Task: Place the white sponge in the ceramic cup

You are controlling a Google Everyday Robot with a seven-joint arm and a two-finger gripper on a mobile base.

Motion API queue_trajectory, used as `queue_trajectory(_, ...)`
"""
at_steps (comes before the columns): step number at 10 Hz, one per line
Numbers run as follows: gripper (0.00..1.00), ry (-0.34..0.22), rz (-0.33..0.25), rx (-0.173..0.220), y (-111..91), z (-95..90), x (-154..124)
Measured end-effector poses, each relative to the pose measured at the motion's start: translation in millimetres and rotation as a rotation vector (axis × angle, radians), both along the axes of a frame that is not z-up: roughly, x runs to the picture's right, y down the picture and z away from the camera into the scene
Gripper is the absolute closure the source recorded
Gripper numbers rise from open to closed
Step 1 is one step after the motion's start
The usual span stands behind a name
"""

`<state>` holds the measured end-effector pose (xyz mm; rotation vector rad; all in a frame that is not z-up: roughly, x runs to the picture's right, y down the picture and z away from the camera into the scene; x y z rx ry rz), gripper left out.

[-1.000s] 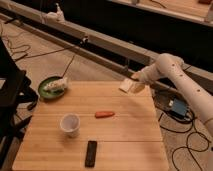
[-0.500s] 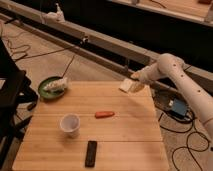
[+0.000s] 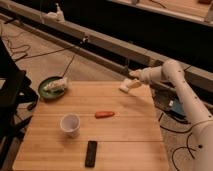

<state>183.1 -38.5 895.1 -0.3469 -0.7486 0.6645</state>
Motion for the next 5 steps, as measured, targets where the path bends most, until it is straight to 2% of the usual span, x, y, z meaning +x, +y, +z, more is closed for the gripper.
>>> queue_trajectory(2,0.35,-0.006,0.033,-0.025,10,22.0,9)
queue_trajectory(5,0.35,-0.019,0.039,-0.051,18,44.6,12)
